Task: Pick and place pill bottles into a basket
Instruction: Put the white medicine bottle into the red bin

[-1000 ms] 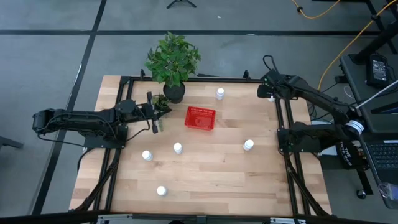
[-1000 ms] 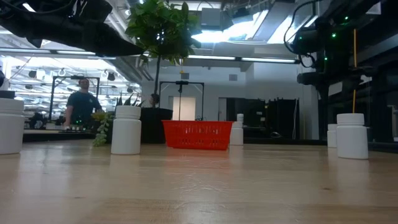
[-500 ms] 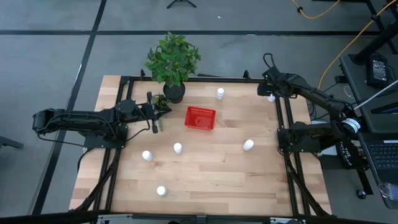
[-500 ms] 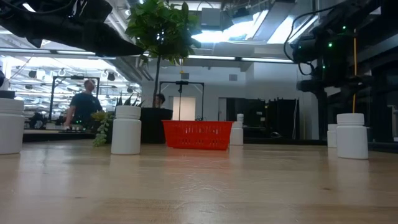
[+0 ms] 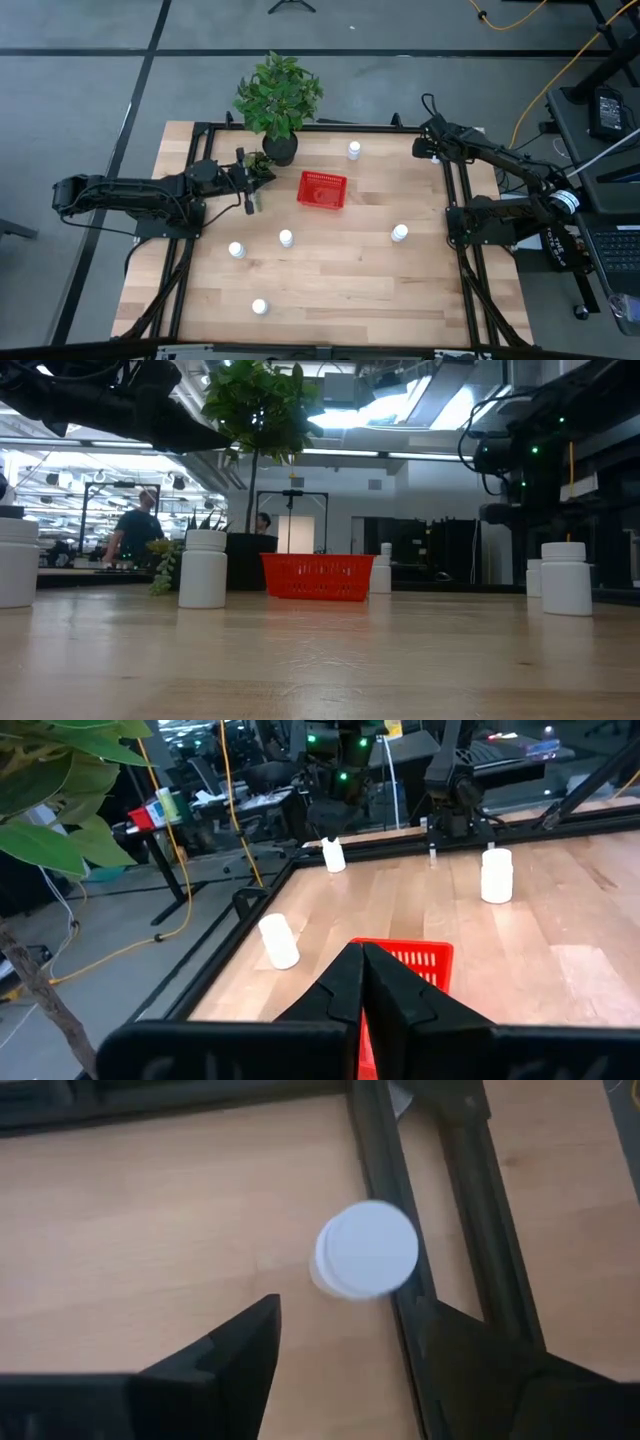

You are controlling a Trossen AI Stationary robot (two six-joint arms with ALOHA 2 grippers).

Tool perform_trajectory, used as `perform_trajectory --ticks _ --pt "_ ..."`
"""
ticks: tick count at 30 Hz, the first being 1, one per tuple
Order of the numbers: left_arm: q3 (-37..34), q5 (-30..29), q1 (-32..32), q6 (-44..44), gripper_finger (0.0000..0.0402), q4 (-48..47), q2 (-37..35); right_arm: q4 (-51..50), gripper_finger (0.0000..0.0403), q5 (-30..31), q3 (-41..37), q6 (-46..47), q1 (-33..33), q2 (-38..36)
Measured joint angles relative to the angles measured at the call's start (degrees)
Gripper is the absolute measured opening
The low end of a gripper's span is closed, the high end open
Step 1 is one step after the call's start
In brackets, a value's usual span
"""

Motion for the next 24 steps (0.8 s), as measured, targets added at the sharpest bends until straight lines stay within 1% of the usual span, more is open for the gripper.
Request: perform_trajectory --ticks 4,13,18,24 --pt "0.00 0.00 -0.01 -0.47 0.0006 0.00 0.00 2.01 0.0234 0.30 -1.25 0.02 -1.34 0.00" --pt "0.00 0.00 0.00 -1.51 0.0004 -0.02 0.00 4.71 0.0234 0.37 -1.44 -0.75 -4.21 0.00" --pt "0.00 0.00 -0.01 -1.49 0.0006 -0.02 0.00 4.83 0.0234 0.39 -1.80 -1.51 -4.20 0.00" --pt "0.00 0.02 0.00 -1.50 0.0004 -0.02 0.00 7.22 0.0234 -0.75 -3.28 -1.33 -4.31 0.64"
